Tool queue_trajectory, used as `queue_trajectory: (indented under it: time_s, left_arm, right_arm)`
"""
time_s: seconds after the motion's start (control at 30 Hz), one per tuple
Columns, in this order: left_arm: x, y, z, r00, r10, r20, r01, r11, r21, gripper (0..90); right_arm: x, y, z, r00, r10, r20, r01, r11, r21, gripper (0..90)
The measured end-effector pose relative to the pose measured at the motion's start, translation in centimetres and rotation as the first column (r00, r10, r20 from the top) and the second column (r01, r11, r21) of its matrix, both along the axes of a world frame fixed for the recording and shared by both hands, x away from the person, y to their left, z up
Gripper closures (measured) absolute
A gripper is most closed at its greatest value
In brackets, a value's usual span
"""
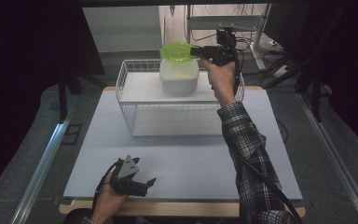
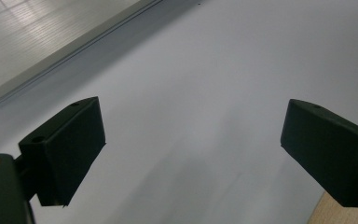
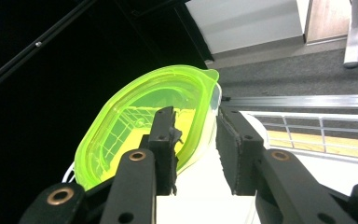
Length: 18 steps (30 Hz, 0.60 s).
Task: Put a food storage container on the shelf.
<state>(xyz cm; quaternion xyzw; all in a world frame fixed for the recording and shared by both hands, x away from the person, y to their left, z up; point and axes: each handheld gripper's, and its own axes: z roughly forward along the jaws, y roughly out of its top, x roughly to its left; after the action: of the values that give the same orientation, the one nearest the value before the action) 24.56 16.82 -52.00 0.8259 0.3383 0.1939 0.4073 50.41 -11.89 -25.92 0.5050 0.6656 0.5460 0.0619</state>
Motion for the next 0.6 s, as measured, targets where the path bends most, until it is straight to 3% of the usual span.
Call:
queue_trajectory:
  time_s: [0.23,0.43,0.6]
  left_arm:
    - [0.0,0.0,0.0,1.0,-0.001,0.001,0.001,1.0,0.001,6.0]
    - [0.0,0.0,0.0,1.0,-0.001,0.001,0.001,1.0,0.0,6.0]
    - [0.0,0.0,0.0,1.0,-0.002,0.0,0.002,1.0,-0.009,5.7]
  right_arm:
    - [-0.2,0.1,0.1,0.9993,0.008,0.035,-0.007,0.9994,-0.035,48.3]
    - [-0.5,-0.3,-0.1,0.9962,0.043,0.075,-0.037,0.9959,-0.083,31.3]
    - [-1.1,-0.8,-0.4,0.991,0.094,0.096,-0.085,0.9922,-0.092,22.3]
